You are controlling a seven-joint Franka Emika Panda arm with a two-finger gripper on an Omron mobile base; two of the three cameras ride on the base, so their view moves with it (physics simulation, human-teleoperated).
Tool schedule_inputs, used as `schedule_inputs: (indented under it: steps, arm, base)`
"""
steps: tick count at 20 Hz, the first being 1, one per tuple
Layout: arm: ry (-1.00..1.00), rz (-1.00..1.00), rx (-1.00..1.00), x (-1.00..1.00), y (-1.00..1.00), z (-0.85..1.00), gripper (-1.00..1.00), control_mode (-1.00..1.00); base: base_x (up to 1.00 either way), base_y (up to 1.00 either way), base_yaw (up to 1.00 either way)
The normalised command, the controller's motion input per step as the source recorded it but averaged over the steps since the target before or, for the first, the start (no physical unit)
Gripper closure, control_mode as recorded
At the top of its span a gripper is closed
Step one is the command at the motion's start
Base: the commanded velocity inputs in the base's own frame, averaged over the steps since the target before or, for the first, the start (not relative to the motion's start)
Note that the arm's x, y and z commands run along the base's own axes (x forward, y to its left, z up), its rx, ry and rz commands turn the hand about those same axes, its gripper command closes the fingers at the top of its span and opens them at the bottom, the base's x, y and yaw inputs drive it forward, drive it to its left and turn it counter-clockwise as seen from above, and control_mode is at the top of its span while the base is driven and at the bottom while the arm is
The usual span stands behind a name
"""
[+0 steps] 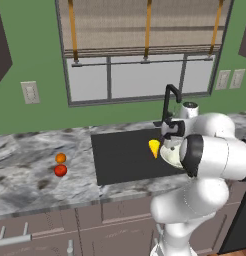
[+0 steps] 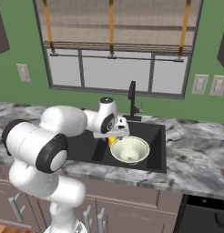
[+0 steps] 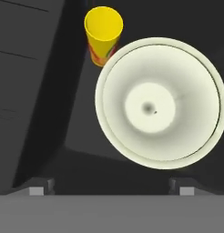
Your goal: Remove the tangerine and tomato from the sink. Then move the bowl and cup from the counter to the sink for washing.
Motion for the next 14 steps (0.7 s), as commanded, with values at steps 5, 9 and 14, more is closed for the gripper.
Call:
schedule_inputs:
  steps: [5,9,14]
  arm:
    - [-0.01,-0.1,0.14,-0.4,0.03,0.42,-1.0,-1.0]
    - [-0.03,-0.08,0.11,-0.4,0.07,0.38,-1.0,-1.0]
    - [-0.02,-0.08,0.02,-0.34,0.09,0.39,-1.0,-1.0]
  base:
    - [0.0,0.0,0.0]
    - [0.0,0.0,0.0]
    - [0.0,0.0,0.0]
